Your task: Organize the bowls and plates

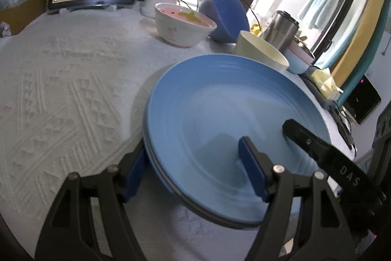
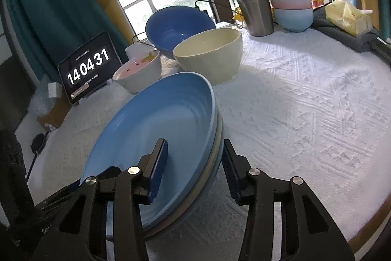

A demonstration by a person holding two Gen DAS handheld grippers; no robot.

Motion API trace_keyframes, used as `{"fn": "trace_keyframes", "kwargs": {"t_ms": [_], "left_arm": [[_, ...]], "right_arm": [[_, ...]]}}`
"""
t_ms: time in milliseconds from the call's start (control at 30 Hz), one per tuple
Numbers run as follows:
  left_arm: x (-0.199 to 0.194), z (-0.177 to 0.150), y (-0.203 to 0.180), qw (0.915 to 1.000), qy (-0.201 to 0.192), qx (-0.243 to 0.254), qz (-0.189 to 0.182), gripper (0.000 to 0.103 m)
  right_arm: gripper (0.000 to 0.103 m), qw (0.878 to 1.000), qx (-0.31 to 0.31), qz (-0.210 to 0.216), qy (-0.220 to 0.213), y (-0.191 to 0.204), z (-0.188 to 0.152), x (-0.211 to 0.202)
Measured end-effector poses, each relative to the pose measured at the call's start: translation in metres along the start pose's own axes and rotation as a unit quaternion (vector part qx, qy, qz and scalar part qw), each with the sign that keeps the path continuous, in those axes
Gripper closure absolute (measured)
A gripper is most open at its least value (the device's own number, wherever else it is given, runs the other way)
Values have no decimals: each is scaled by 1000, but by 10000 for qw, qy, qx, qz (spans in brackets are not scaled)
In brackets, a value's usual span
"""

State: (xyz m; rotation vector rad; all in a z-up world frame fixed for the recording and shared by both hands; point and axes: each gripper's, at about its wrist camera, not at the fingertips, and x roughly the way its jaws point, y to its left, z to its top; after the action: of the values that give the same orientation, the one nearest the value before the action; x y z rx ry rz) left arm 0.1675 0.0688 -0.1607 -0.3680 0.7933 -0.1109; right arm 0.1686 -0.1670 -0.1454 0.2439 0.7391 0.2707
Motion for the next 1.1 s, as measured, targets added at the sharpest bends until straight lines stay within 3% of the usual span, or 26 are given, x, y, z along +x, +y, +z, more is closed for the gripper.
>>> {"fn": "trace_keyframes", "kwargs": {"t_ms": [367,1100], "left_arm": [[-6,6,22,9995,-102,-259,128,30],[-23,22,71,9939,-333,-632,841,30]], "right_arm": [[56,9997,-192,85,87,25,4,12],[55,9954,-646,502,492,86,11,55]]}}
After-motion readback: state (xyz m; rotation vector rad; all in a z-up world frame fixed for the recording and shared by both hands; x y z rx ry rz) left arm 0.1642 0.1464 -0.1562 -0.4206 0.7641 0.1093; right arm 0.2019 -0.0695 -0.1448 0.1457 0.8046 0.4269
